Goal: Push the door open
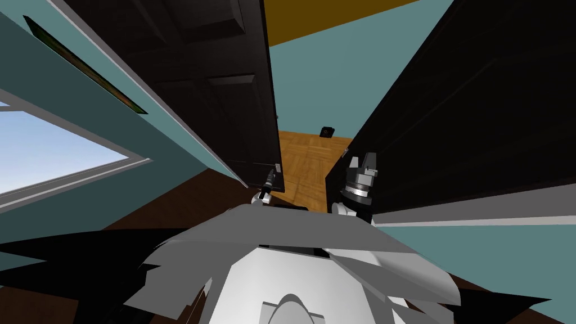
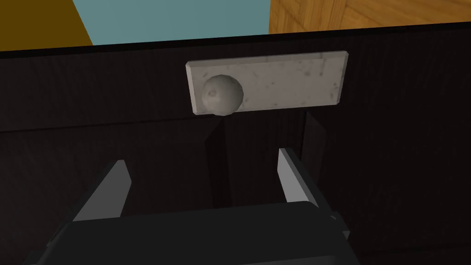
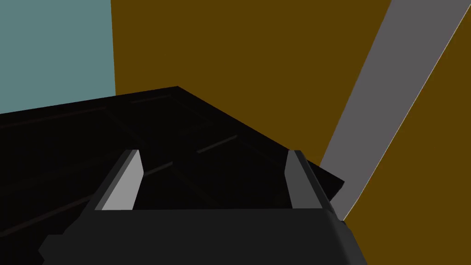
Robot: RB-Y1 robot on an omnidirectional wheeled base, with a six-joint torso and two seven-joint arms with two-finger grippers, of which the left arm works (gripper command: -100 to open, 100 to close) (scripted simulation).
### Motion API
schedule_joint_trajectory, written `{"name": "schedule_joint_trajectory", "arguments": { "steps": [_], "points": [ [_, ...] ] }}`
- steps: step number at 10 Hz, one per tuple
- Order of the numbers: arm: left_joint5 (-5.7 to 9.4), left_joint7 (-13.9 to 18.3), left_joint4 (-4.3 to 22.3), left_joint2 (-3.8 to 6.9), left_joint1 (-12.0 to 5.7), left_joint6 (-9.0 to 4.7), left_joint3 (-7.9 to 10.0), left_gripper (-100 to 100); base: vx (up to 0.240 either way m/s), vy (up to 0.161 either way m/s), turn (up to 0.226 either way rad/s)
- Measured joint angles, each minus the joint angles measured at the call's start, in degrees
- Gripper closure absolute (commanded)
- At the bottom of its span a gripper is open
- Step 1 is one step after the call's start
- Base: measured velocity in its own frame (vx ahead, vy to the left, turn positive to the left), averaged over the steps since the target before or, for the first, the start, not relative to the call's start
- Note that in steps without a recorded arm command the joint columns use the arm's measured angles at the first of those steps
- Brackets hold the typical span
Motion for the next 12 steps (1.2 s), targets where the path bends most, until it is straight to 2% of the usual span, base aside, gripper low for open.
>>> {"name": "schedule_joint_trajectory", "arguments": {
  "steps": [3, 5, 6, 12],
  "points": [
    [0.20, -0.3, 0.1, -0.04, 0.10, -0.51, 0.30, -100, 0.203, -0.028, -0.027],
    [0.35, -0.6, 0.2, -0.50, 0.27, -0.88, 0.52, -100, 0.137, -0.017, 0.000],
    [0.36, -0.6, 0.3, -0.53, 0.32, -0.95, 0.53, 100, -0.015, -0.003, -0.008],
    [0.31, -0.6, 0.3, -0.53, 0.34, -0.77, 0.48, 100, 0.001, -0.006, 0.001]
  ]
}}
